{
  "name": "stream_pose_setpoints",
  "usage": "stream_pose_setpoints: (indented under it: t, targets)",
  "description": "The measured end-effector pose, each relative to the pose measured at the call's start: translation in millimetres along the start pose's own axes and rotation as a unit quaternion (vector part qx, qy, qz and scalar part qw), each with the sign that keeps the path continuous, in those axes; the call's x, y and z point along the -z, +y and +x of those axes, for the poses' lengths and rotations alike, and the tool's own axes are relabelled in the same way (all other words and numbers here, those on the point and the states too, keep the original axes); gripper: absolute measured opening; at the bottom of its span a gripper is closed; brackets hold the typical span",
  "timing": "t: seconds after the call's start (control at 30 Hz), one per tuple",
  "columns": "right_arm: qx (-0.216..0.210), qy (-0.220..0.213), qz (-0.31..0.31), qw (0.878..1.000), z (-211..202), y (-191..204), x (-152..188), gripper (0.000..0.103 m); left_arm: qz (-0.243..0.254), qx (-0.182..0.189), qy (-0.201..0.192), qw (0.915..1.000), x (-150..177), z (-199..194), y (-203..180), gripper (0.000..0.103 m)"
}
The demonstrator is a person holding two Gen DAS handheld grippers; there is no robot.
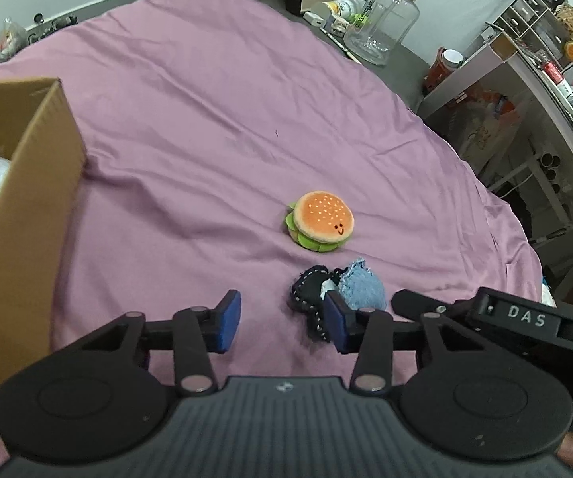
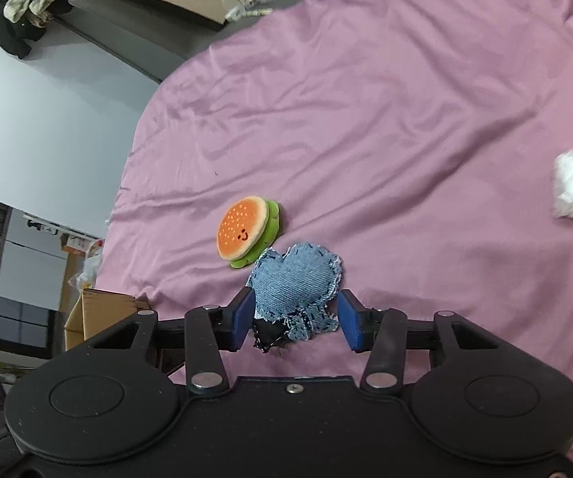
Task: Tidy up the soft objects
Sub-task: 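Close the left gripper on the black plush while the right gripper closes on the denim plush, then carry the black plush and denim plush with both tools over the cardboard box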
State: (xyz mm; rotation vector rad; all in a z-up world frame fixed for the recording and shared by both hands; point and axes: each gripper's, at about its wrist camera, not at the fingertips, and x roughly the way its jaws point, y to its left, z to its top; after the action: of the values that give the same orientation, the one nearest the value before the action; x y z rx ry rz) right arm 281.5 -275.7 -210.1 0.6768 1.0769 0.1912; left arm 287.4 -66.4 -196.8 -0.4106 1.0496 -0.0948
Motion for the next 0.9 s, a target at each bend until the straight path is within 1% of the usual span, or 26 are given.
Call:
stream_pose_setpoints:
  t: [0.13,0.3,0.33,0.37,0.47,0.63,0.73,0.9]
  targets:
    - [-0.015,0.019,0.022,0.999,12,-11,-5,0.047,0.0,0.001,0.002,1.0,-3,11,-6,0.044]
    - [-0.032,0.034,0.047,0.998,23,-20,-13,0.047,0.005,-0.007,0.015,0.9999,-3,27,-14,0.044]
    - [-0.034,0.037,0.048,0.998,26,-21,-14,0.043,0.007,-0.009,0.016,0.9998,-3,30,-15,0.044]
    - [-0.038,0.039,0.049,0.997,28,-22,-14,0.035,0.008,-0.01,0.018,0.9998,-3,32,-17,0.044]
    - [-0.048,0.038,0.054,0.997,27,-27,-14,0.025,0.008,-0.012,0.021,0.9997,-1,38,-20,0.044]
    - [-0.038,0.012,0.068,0.997,16,-41,-17,0.021,0.006,-0.015,0.024,0.9996,0,45,-28,0.044]
    - [-0.037,0.012,0.077,0.996,16,-48,-17,0.021,0.009,-0.027,0.023,0.9993,2,51,-33,0.045]
    - [-0.034,0.011,0.064,0.997,16,-48,-17,0.021,0.023,-0.043,0.02,0.9986,8,63,-39,0.044]
